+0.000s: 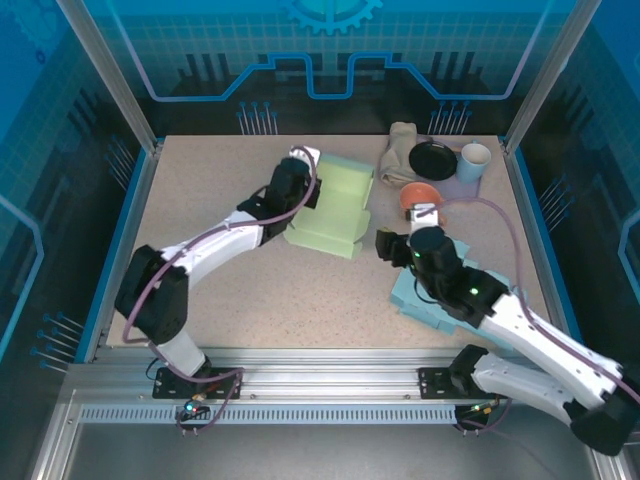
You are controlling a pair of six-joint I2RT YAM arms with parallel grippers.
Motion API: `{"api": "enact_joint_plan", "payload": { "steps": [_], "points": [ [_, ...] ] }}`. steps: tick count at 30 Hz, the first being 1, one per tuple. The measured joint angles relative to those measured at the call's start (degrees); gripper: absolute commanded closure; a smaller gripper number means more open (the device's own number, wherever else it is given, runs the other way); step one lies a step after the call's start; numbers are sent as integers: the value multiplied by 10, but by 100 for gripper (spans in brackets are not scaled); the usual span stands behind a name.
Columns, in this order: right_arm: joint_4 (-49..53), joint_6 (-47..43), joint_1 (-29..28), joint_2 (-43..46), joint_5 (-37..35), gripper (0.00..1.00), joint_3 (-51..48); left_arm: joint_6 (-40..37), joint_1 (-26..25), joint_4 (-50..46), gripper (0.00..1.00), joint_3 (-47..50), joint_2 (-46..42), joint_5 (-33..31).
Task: Fold the paper box
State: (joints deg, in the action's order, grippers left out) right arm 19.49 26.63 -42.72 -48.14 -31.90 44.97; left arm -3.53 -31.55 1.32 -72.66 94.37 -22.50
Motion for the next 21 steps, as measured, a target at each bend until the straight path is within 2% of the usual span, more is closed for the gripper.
{"api": "enact_joint_plan", "payload": {
  "steps": [2,3,4,9,12,13,16,21],
  "points": [
    [29,-22,0,51,5,24,-1,-29,0,-34,88,-29,-37,27],
    [38,-31,0,74,9,15,-3,-43,0,-49,87,-38,-50,41],
    [45,-40,0,96,14,1,-7,-59,0,-69,87,-50,-65,58],
    [51,-47,0,177,55,0,-43,-172,-5,-161,88,-91,-98,130],
    [58,-47,0,196,72,0,-56,-320,-19,-191,89,-77,-105,172],
    [63,-47,1,198,75,0,-57,-391,-28,-202,89,-63,-108,184],
    [66,-47,1,209,81,0,-57,-548,-49,-260,90,-55,-90,187],
    [66,-47,2,235,82,0,-63,-708,-57,-354,90,-137,7,119]
  ]
}}
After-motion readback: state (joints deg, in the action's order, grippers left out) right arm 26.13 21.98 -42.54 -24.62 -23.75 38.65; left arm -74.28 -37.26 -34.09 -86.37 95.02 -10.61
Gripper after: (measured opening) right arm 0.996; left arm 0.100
